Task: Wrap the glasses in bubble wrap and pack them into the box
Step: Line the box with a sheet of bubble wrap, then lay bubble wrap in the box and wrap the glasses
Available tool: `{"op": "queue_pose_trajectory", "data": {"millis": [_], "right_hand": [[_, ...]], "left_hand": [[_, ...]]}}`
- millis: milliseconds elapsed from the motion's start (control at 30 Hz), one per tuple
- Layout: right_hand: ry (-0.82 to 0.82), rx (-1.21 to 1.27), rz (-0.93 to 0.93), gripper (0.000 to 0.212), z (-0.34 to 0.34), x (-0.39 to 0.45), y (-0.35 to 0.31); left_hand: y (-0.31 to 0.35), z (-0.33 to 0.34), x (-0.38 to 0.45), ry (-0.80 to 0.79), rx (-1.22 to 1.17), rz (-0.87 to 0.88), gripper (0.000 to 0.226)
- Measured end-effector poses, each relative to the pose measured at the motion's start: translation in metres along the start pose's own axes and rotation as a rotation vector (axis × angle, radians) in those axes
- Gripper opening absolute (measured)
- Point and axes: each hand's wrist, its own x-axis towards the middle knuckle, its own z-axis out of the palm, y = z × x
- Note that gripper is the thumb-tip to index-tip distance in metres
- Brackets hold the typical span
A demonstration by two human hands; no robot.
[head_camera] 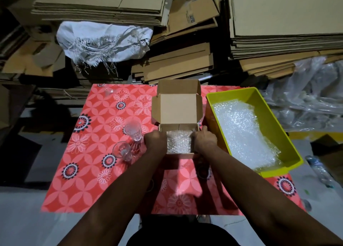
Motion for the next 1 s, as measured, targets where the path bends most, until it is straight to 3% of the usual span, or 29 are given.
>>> {"op": "queue_pose_trajectory", "data": {"millis": [100, 167, 267, 367, 433, 500, 567, 600, 667, 800, 1000], "right_hand": [[0.004, 0.167, -0.032, 0.063, -0.009, -0.008, 0.010], [0.046, 0.215, -0.102, 0.072, -0.020, -0.023, 0.018], [0.442, 0.339, -0.214, 0.041, -0.037, -0.057, 0.040], [0.816, 0.530, -0.107, 0.019, -0.036, -0.070, 0.081], [0.765, 0.570, 0.090, 0.018, -0.023, -0.059, 0.121], [0.409, 0.510, 0.307, 0.040, -0.003, -0.045, 0.155], [0.051, 0.397, 0.329, 0.074, 0.017, -0.038, 0.174], [-0.034, 0.357, 0.286, 0.081, 0.026, -0.035, 0.178], [0.003, 0.387, 0.255, 0.071, 0.035, -0.031, 0.181], [0.255, 0.506, 0.335, 0.025, 0.026, -0.030, 0.186], [0.627, 0.553, 0.243, 0.027, 0.018, -0.054, 0.181]], "left_hand": [[-0.001, -0.012, -0.006, -0.016, 0.275, 0.253, 0.025], [-0.007, -0.018, -0.010, -0.030, 0.473, 0.423, 0.045], [-0.015, -0.022, -0.018, 0.075, 0.530, 0.567, 0.059], [-0.011, -0.022, -0.021, 0.132, 0.445, 0.708, 0.074], [-0.004, -0.021, -0.028, 0.110, 0.384, 0.762, 0.074], [0.003, -0.018, -0.036, 0.105, 0.339, 0.804, 0.072], [0.008, -0.014, -0.045, 0.108, 0.330, 0.822, 0.073], [0.009, -0.011, -0.048, 0.111, 0.343, 0.834, 0.075], [0.010, -0.007, -0.054, 0.111, 0.388, 0.842, 0.075], [0.012, -0.010, -0.060, 0.099, 0.391, 0.795, 0.078], [0.019, -0.012, -0.058, 0.008, 0.231, 0.724, 0.081]]}}
